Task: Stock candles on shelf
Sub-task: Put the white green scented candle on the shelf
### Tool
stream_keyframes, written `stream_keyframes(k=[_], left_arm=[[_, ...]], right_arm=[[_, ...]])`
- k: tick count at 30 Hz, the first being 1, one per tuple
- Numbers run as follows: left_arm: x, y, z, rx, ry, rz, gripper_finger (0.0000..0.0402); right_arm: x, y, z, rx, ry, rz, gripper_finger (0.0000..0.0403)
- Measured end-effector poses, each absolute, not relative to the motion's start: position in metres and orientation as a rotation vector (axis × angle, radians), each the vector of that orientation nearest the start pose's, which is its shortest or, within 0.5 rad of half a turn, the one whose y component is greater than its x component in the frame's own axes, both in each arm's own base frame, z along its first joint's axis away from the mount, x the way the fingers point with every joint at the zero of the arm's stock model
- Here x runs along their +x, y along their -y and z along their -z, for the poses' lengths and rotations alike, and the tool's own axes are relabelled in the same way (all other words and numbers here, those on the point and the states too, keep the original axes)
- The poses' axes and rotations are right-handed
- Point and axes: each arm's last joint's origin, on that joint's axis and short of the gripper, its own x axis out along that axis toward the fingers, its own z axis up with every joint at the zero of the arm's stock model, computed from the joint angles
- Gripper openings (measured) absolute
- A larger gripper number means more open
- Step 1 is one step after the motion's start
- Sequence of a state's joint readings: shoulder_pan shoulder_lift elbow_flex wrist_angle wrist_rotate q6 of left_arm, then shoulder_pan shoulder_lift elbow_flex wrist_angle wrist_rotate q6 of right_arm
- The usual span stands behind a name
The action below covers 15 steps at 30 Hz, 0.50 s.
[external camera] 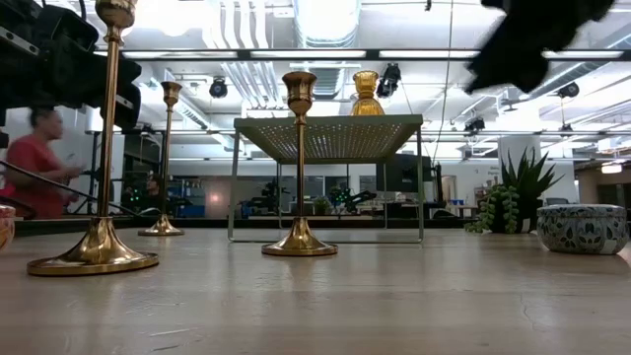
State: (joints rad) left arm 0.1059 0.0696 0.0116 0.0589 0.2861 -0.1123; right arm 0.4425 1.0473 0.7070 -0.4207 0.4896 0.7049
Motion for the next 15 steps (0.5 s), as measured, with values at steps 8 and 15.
stream_keyframes(k=[8, 15], left_arm=[[0.101, -0.002, -0.168, -0.112, -0.009, 0.18, 0.0021], [0.101, -0.002, -0.168, -0.112, -0.009, 0.18, 0.0021]], right_arm=[[0.17, -0.085, -0.226, 0.508, -0.861, 0.332, 0.0211], [0.172, -0.089, -0.211, 0.528, -1.003, 0.358, 0.0263]])
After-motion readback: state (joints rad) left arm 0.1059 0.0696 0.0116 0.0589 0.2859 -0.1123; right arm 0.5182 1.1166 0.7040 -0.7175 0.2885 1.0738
